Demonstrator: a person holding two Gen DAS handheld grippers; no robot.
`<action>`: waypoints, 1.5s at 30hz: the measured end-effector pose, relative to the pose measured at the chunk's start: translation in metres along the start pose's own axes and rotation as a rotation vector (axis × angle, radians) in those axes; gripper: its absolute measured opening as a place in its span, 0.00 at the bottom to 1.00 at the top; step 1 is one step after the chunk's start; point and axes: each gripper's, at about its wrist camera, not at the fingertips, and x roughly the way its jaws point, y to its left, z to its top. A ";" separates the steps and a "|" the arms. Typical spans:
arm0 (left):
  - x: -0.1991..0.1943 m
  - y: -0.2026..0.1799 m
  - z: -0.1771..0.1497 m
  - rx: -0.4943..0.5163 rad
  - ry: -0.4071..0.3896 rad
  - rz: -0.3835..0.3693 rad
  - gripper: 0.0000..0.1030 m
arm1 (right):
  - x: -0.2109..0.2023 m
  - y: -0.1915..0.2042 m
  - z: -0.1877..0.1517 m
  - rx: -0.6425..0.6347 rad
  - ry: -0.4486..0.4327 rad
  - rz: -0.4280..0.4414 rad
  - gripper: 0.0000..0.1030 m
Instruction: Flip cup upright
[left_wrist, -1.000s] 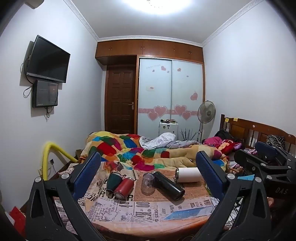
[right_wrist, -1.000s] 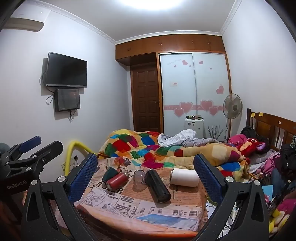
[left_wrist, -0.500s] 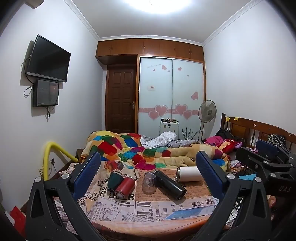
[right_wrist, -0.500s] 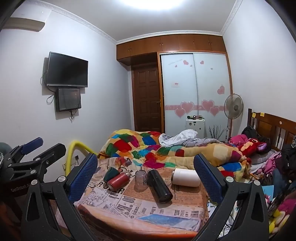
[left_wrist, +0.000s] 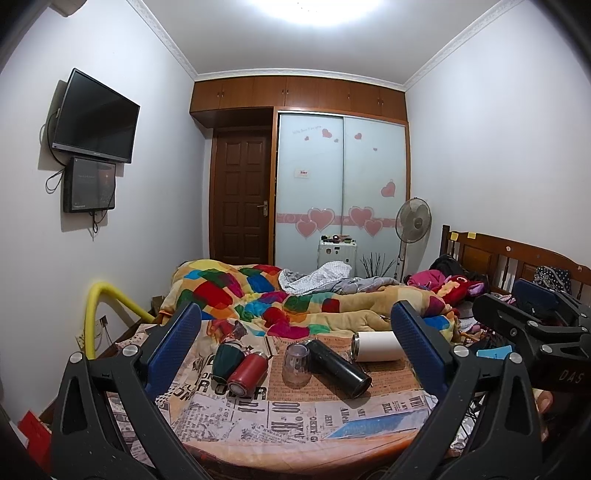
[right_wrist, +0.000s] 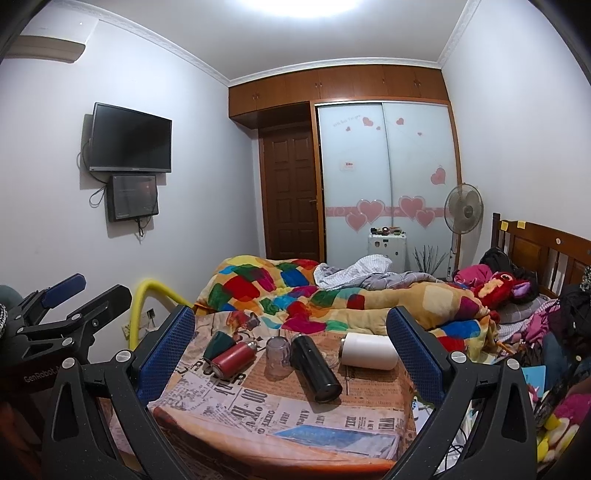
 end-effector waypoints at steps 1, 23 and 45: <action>-0.001 0.000 0.000 -0.001 0.001 -0.001 1.00 | 0.000 0.000 0.000 -0.001 0.000 0.001 1.00; 0.002 -0.004 0.001 0.006 0.001 0.004 1.00 | -0.001 0.000 0.003 -0.003 0.001 0.002 1.00; 0.002 -0.006 -0.003 0.006 0.005 -0.003 1.00 | -0.004 -0.003 0.004 -0.004 0.008 0.001 1.00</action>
